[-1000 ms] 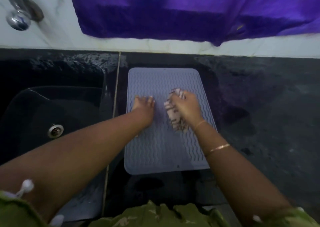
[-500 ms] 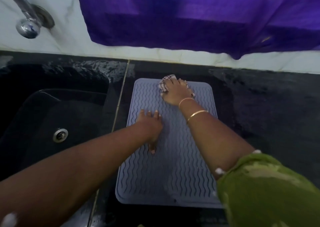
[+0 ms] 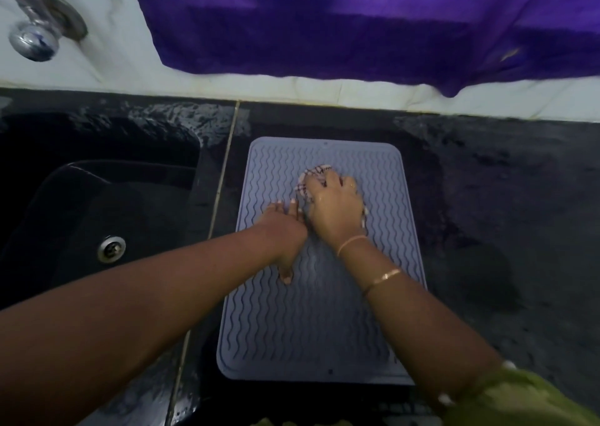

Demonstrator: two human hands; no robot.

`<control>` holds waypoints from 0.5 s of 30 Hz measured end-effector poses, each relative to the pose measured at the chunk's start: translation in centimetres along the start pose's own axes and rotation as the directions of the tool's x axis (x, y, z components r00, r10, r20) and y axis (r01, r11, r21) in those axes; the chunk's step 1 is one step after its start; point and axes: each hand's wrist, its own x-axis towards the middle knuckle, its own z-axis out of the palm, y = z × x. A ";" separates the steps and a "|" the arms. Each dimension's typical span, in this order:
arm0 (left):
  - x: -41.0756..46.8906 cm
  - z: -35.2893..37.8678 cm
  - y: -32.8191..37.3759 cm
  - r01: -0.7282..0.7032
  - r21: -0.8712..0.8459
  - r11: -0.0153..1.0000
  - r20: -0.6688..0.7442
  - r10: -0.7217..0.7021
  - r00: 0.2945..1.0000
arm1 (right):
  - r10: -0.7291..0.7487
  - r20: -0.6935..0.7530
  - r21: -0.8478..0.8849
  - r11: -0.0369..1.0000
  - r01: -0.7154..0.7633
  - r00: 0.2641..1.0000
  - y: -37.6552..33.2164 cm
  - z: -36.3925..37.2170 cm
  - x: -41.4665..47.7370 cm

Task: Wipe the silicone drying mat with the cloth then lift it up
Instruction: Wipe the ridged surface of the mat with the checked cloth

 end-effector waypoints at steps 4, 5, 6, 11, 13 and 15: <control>-0.2 0.2 -0.1 0.024 -0.015 1.000 0.012 -0.024 1.000 | 0.036 -0.007 -0.056 0.998 -0.037 0.999 1.0 -0.2 5.1; -0.3 0.2 -0.2 0.029 -0.017 0.999 0.008 -0.029 1.000 | 0.042 0.004 -0.048 0.998 -0.041 0.999 1.1 -0.4 5.9; -0.2 0.2 -0.2 0.033 -0.020 0.999 0.004 -0.033 0.999 | 0.042 0.011 -0.036 0.999 -0.041 0.999 1.2 -0.6 6.4; -0.1 0.8 -0.3 0.030 -0.083 0.996 -0.019 -0.031 0.999 | -0.080 0.020 0.024 0.997 0.080 0.997 0.6 -0.7 1.0; -0.2 1.4 -1.1 -0.010 -0.183 0.983 -0.059 -0.001 0.998 | -0.121 -0.035 0.076 0.989 0.123 0.992 0.1 -0.4 -3.3; -0.4 2.0 -1.9 -0.039 -0.250 0.967 -0.076 0.021 0.997 | -0.136 -0.093 0.115 0.983 0.146 0.986 -0.4 -0.1 -7.6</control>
